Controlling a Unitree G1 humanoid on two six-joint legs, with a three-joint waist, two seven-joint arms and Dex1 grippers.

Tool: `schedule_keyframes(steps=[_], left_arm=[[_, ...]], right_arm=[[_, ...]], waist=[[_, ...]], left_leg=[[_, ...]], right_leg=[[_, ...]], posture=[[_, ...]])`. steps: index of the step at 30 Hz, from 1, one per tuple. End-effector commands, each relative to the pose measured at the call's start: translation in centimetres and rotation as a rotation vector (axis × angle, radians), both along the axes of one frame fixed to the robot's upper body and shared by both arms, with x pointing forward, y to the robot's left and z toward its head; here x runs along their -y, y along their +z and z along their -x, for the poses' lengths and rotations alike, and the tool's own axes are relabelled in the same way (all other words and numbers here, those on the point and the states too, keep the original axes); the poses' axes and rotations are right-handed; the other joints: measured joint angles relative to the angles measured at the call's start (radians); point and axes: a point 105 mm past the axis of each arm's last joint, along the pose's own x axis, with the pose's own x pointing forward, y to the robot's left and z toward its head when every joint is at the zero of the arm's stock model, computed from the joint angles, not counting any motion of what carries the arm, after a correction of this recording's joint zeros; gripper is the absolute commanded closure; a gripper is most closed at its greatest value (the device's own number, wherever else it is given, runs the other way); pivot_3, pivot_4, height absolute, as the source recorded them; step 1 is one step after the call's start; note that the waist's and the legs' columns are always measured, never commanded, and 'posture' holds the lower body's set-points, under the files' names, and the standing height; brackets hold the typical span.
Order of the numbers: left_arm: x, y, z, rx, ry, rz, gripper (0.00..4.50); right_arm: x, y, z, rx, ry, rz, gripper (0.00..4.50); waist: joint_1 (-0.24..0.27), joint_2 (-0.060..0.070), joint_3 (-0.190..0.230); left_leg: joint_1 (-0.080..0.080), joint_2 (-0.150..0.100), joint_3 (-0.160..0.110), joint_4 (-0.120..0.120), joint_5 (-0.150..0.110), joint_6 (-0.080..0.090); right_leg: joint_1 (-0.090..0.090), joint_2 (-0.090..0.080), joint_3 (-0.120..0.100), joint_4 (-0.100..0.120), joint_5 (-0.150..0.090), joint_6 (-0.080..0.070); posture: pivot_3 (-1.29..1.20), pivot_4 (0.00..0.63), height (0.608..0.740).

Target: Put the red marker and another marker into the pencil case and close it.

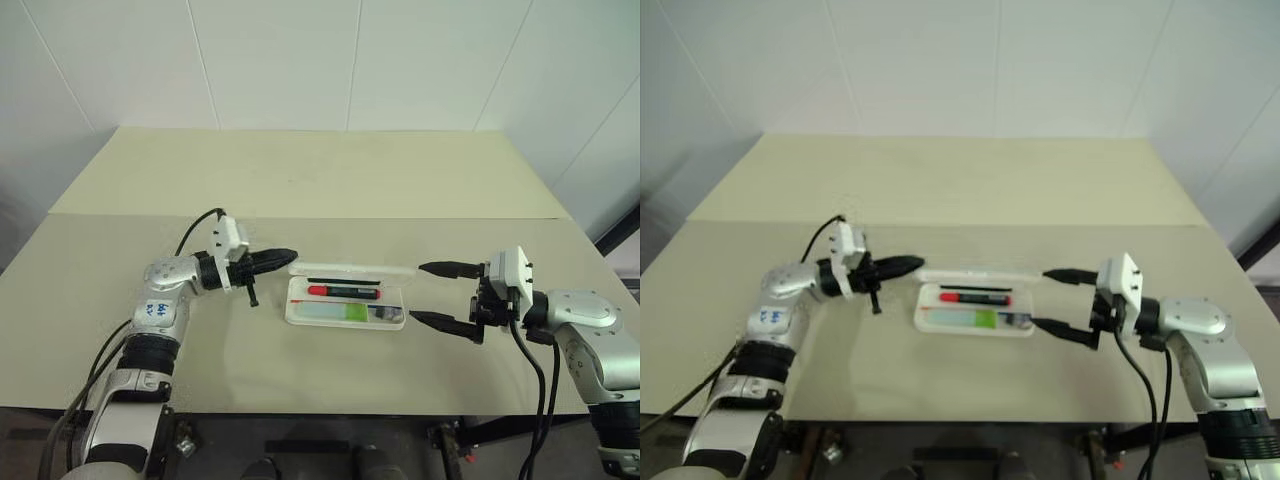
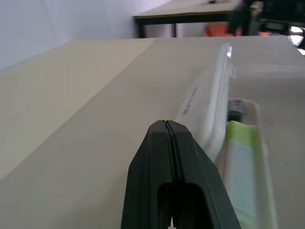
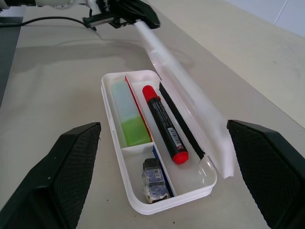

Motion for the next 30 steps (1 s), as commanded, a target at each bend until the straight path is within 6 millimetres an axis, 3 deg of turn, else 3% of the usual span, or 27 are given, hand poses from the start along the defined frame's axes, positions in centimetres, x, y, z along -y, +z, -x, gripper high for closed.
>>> schedule_keyframes(steps=[1,7,17,30], left_arm=[[0.8,-0.3,1.5,0.037,-0.093,-0.069,4.47],[1.5,-2.6,2.5,-0.014,-0.154,-0.166,4.47],[1.9,-5.8,0.3,-0.164,-0.007,-0.286,4.47],[3.7,-5.9,1.1,-0.309,-0.054,-0.340,4.47]], right_arm=[[-0.2,0.8,0.3,0.048,0.009,-0.010,0.00],[-0.2,0.8,0.3,0.048,0.007,-0.012,0.00],[-0.3,0.7,0.6,0.056,-0.011,-0.027,0.00],[-0.8,0.5,1.3,0.047,-0.043,-0.052,0.00]], waist=[[0.000,0.000,0.000],[-0.003,0.000,0.000],[-0.001,0.000,0.000],[-0.002,0.000,0.000]], left_leg=[[0.000,0.000,0.000,0.000,0.000,0.000],[0.000,0.000,0.000,0.000,0.000,0.000],[0.001,0.000,0.000,0.001,0.000,0.000],[0.003,0.000,0.000,0.004,0.001,0.001]], right_leg=[[0.000,0.000,0.000,0.000,0.000,0.000],[0.000,0.000,0.000,0.000,0.000,0.000],[0.001,0.000,0.000,0.000,0.000,0.000],[0.005,0.000,0.001,-0.001,-0.004,-0.006]], posture=[[0.00,0.150,0.740],[0.00,0.150,0.740],[0.00,0.150,0.740],[0.00,0.150,0.740]])
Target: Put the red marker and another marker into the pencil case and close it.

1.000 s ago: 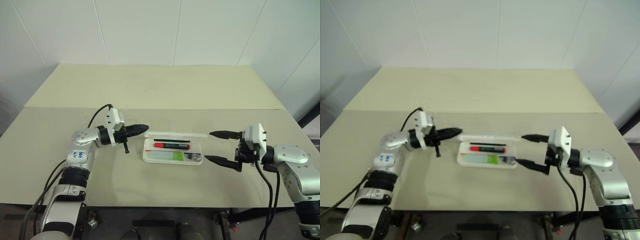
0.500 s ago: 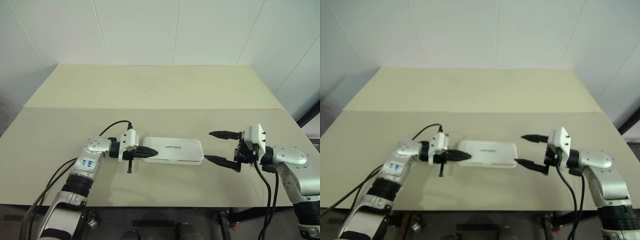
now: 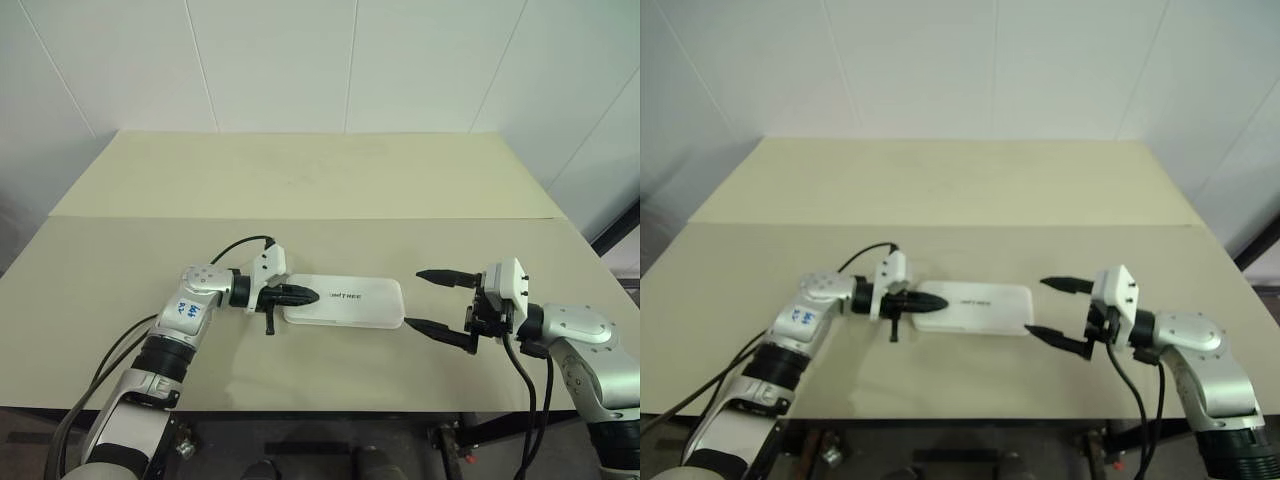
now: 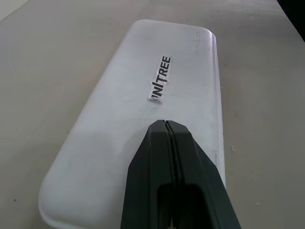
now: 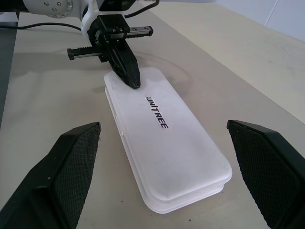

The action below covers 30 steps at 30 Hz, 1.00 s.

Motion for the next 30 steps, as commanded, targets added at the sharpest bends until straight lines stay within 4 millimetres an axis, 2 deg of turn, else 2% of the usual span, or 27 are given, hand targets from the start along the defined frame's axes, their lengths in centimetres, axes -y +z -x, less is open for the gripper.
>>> schedule_keyframes(steps=[1,4,8,13,16,21,24,27,28,30], left_arm=[[0.9,-1.2,0.6,-0.055,-0.033,-0.056,4.47],[1.4,0.4,0.2,-0.030,-0.007,0.018,4.47],[0.7,3.1,0.4,0.011,-0.016,0.132,4.47],[-1.7,5.2,1.0,0.038,0.007,0.267,4.47],[-3.5,5.3,1.4,0.074,0.043,0.267,3.90],[-5.8,6.5,2.9,0.090,0.060,0.353,2.26],[-7.3,6.4,3.7,0.101,0.085,0.371,1.27],[-9.1,6.5,3.4,0.113,0.172,0.391,0.23],[-9.5,6.5,3.2,0.123,0.191,0.394,0.04],[-10.2,6.5,3.1,0.131,0.211,0.383,0.04]], right_arm=[[-0.2,1.2,0.3,0.043,-0.002,-0.025,0.00],[-0.3,1.2,0.3,0.041,-0.006,-0.035,0.00],[-0.3,1.1,0.1,0.037,-0.005,-0.038,0.00],[0.2,0.7,-0.2,0.022,-0.013,-0.051,0.00],[0.8,0.4,-0.8,0.017,-0.023,-0.051,0.00],[1.4,0.5,-1.9,0.034,-0.036,-0.048,0.00],[1.8,0.7,-2.4,0.047,-0.048,-0.052,0.00],[2.6,1.0,-3.2,0.058,-0.071,-0.060,0.00],[2.8,1.0,-3.4,0.060,-0.075,-0.061,0.00],[3.5,1.0,-3.7,0.068,-0.090,-0.044,0.00]], waist=[[0.000,0.000,0.000],[0.001,0.000,0.000],[-0.003,0.000,0.000],[-0.003,0.000,0.000],[-0.002,0.000,0.000],[-0.002,0.000,0.000],[-0.003,0.000,0.000],[-0.003,0.000,0.000],[-0.003,0.000,0.000],[-0.003,0.000,0.000]], left_leg=[[0.000,0.000,0.000,0.000,0.000,0.000],[0.000,0.000,0.000,0.000,0.000,0.000],[-0.001,0.000,0.000,-0.001,0.000,0.000],[-0.002,0.001,0.000,-0.003,0.000,0.000],[-0.002,0.001,0.000,-0.004,0.000,0.000],[-0.002,0.001,0.000,-0.004,0.000,0.000],[-0.002,0.001,0.000,-0.004,0.000,0.000],[-0.001,0.001,0.000,-0.004,0.000,0.000],[-0.001,0.001,0.000,-0.004,0.000,0.000],[-0.001,0.001,0.000,-0.004,0.000,0.000]], right_leg=[[0.000,0.000,0.000,0.000,0.000,0.000],[0.000,0.000,0.000,0.000,0.000,0.000],[-0.001,0.000,0.000,0.000,0.002,0.004],[-0.003,0.000,0.000,0.000,0.002,0.006],[-0.003,0.000,0.000,0.000,0.002,0.006],[-0.003,0.000,0.000,0.000,0.002,0.006],[-0.003,0.000,0.000,0.000,0.002,0.006],[-0.003,0.000,0.000,0.000,0.002,0.005],[-0.003,0.000,0.000,0.000,0.002,0.005],[-0.003,0.000,0.000,0.000,0.002,0.005]], posture=[[0.00,0.150,0.740],[0.00,0.150,0.740],[0.00,0.150,0.740],[0.00,0.150,0.740],[0.00,0.150,0.740],[0.00,0.150,0.740],[0.00,0.150,0.740],[0.00,0.150,0.740],[0.00,0.150,0.740],[0.00,0.150,0.740]])
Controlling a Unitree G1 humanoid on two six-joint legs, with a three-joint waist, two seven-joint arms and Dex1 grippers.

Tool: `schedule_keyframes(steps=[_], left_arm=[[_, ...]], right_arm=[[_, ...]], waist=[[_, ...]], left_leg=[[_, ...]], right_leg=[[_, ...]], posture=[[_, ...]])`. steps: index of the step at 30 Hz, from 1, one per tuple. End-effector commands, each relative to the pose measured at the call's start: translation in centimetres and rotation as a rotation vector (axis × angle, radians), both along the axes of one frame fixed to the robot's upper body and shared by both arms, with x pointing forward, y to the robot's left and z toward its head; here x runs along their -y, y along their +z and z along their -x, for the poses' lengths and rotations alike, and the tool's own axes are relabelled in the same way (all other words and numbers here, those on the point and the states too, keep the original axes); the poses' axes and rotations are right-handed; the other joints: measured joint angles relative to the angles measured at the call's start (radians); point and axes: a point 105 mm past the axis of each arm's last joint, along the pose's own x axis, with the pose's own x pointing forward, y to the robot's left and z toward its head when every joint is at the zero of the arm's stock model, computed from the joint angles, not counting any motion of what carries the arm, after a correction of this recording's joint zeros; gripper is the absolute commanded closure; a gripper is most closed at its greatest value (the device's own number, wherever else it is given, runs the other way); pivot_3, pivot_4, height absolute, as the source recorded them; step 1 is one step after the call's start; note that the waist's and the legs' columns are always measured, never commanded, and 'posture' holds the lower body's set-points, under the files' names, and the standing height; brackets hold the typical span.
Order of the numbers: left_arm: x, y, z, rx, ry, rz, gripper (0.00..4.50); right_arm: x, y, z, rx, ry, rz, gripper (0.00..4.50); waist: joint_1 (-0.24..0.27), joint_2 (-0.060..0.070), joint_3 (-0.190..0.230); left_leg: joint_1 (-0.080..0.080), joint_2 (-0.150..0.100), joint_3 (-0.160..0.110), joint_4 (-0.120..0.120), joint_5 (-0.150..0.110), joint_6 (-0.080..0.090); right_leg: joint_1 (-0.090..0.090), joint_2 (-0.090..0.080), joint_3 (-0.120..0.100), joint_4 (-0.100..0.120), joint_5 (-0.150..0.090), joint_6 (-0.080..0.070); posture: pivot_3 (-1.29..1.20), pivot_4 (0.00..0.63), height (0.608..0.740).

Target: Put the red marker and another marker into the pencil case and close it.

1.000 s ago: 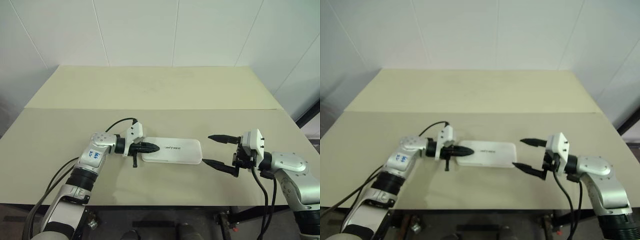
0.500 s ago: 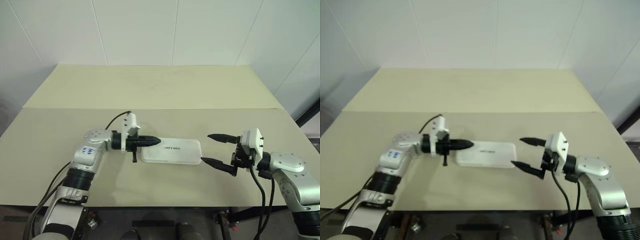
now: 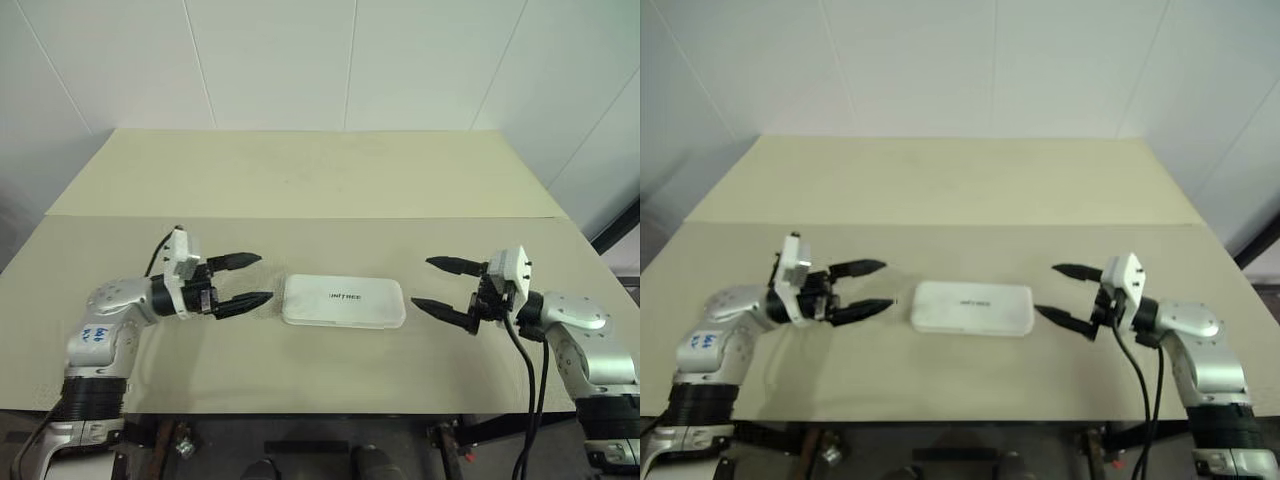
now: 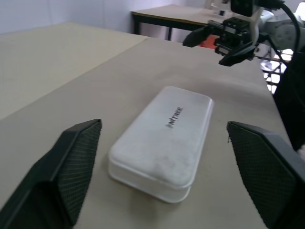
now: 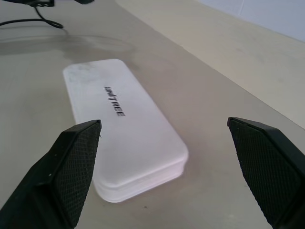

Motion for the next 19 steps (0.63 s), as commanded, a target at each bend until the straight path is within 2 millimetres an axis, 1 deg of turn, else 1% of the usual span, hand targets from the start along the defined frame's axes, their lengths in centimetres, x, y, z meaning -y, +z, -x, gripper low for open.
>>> schedule_keyframes(steps=[1,3,5,8,13,19], left_arm=[[-1.4,1.2,0.0,0.059,0.041,0.009,0.04],[-1.3,1.4,-0.1,0.072,0.043,0.006,0.04],[-1.5,1.4,-0.1,0.087,0.035,-0.001,0.04],[-1.2,1.8,-0.8,0.124,0.039,-0.011,0.04],[-0.7,2.9,-2.5,0.205,0.075,0.014,0.04],[0.5,3.1,-2.9,0.219,0.064,0.078,0.04]], right_arm=[[1.4,1.4,-0.3,0.070,-0.028,0.020,0.00],[2.1,1.5,-0.6,0.079,-0.044,0.032,0.00],[2.2,1.9,-0.8,0.095,-0.054,0.038,0.00],[2.7,2.8,-1.1,0.118,-0.064,0.046,0.00],[2.3,3.4,-1.1,0.147,-0.074,0.059,0.00],[1.7,3.7,-0.5,0.146,-0.076,0.059,0.00]], waist=[[0.000,0.000,0.000],[0.001,0.000,0.000],[0.001,0.000,0.000],[0.000,0.000,0.000],[0.000,0.000,0.000],[0.000,0.000,0.000]], left_leg=[[0.000,0.000,0.000,0.000,0.000,0.000],[0.000,0.000,0.000,0.000,0.000,0.000],[0.000,0.000,0.000,0.000,0.000,0.000],[0.000,0.000,0.000,-0.001,0.000,0.000],[0.000,0.000,0.000,0.000,0.000,0.000],[0.000,0.000,0.000,-0.002,0.000,0.000]], right_leg=[[0.000,0.000,0.000,0.000,0.000,0.000],[0.000,0.000,0.000,0.000,0.000,0.000],[0.000,0.000,0.000,0.000,0.000,0.000],[-0.001,0.000,0.000,0.000,0.000,0.000],[-0.001,0.000,0.000,0.000,0.000,0.000],[-0.001,0.000,0.000,0.001,0.000,0.000]], posture=[[0.00,0.150,0.740],[0.00,0.150,0.740],[0.00,0.150,0.740],[0.00,0.150,0.740],[0.00,0.150,0.740],[0.00,0.150,0.740]])
